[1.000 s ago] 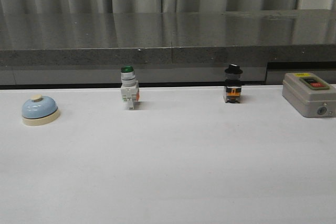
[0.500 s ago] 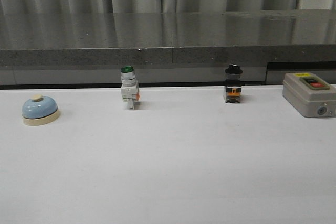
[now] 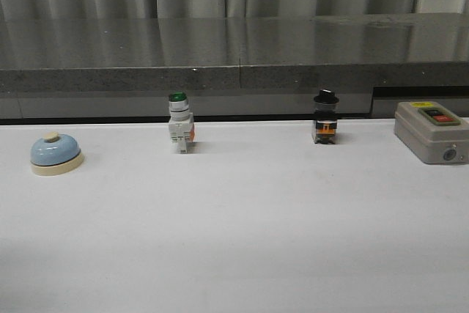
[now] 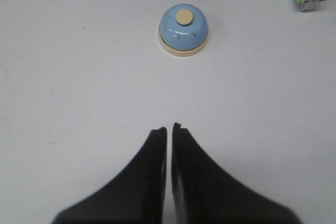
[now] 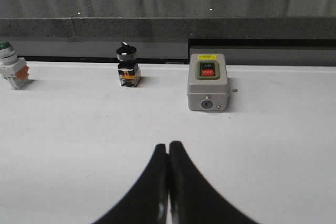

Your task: Place and press bell with both arms

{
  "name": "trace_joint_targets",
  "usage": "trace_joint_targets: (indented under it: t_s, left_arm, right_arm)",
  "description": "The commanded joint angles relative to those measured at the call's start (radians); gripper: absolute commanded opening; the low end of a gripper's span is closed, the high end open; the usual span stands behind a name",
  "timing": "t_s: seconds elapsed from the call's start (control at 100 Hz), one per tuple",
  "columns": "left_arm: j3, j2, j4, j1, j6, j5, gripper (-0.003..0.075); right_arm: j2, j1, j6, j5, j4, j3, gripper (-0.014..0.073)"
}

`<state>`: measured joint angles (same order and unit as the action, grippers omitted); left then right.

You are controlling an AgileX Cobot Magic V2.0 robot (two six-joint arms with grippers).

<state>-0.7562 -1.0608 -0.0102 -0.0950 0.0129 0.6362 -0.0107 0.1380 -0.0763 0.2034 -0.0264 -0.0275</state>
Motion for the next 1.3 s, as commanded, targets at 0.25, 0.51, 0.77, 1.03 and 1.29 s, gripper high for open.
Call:
trace_joint_targets:
  t_s: [0.25,0.51,0.77,1.03,1.29]
  left_arm:
    - [-0.041,-0.001,0.010,0.002,-0.002,-0.080,0.0720]
    - [-0.099,-0.060,0.010,0.001,-0.002,-0.103,0.0641]
    - [-0.245,-0.256,0.010,-0.063,-0.018,-0.113,0.0641]
    - [-0.402,-0.476,0.010,-0.086,-0.022,-0.128,0.0641]
    - [-0.509,-0.656,0.003,-0.086,-0.022,-0.137,0.0641]
  right_arm:
    - [-0.016,-0.003,0.009,-0.088,-0.007,0.014,-0.0060]
    - [-0.016,-0.003,0.009,-0.088,-0.007,0.014,-0.0060]
    - [-0.016,-0.003,0.009,-0.088,-0.007,0.014,-0.0060]
    - [-0.016,-0.003,0.009,-0.088,-0.007,0.014,-0.0060]
    - [-0.016,-0.003,0.009,-0.088,-0.007,0.014,-0.0060]
